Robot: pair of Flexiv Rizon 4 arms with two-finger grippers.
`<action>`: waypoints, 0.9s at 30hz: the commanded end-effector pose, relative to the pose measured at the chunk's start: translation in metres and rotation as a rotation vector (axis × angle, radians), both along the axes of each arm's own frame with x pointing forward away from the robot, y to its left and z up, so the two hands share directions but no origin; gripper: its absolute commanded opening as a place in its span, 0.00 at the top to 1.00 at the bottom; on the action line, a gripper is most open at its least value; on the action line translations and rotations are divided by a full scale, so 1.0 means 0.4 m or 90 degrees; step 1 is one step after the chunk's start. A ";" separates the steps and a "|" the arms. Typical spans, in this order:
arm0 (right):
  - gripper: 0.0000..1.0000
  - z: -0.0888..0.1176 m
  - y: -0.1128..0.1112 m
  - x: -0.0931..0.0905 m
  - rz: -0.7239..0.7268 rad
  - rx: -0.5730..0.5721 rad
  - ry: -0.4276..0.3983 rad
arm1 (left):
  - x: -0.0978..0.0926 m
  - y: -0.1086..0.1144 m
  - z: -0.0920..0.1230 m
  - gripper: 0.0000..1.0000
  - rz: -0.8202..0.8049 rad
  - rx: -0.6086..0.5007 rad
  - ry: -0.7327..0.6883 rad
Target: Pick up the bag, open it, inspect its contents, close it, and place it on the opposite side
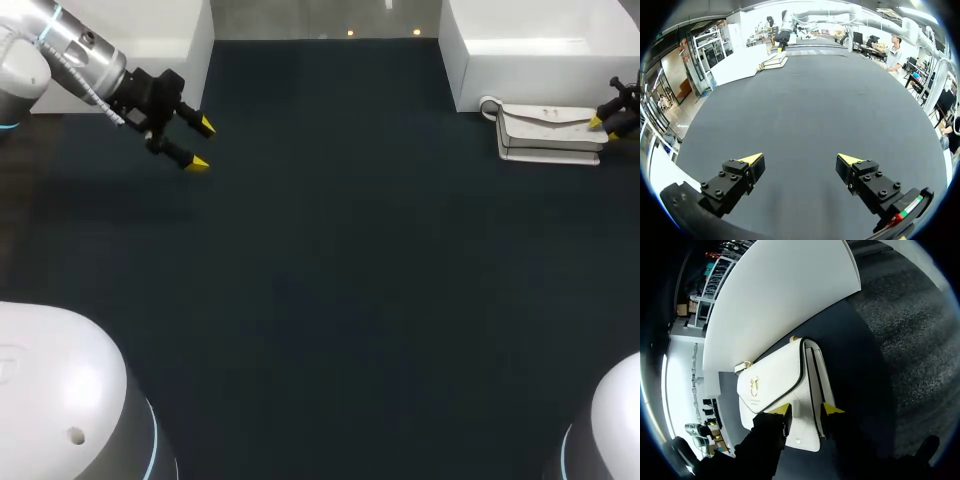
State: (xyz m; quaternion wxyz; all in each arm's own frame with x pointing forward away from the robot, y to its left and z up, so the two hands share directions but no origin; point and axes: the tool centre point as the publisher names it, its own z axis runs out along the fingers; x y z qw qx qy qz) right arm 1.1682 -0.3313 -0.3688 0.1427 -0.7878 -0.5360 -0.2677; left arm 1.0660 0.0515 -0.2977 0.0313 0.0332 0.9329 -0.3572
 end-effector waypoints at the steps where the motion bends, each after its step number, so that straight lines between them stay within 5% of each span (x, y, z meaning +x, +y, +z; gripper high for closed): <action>1: 0.83 -0.004 -0.010 0.016 0.063 0.038 0.079 | 0.003 0.000 -0.003 0.00 -0.001 -0.002 0.000; 6: 1.00 -0.001 -0.006 0.008 0.064 0.044 0.075 | 0.003 0.000 -0.003 0.00 -0.001 -0.002 0.000; 15: 1.00 0.014 0.056 -0.019 0.108 0.077 0.050 | 0.003 0.000 -0.003 0.00 -0.001 -0.002 0.000; 27: 1.00 0.042 0.216 -0.078 0.155 0.125 0.010 | 0.003 0.000 -0.003 0.00 -0.001 -0.002 0.000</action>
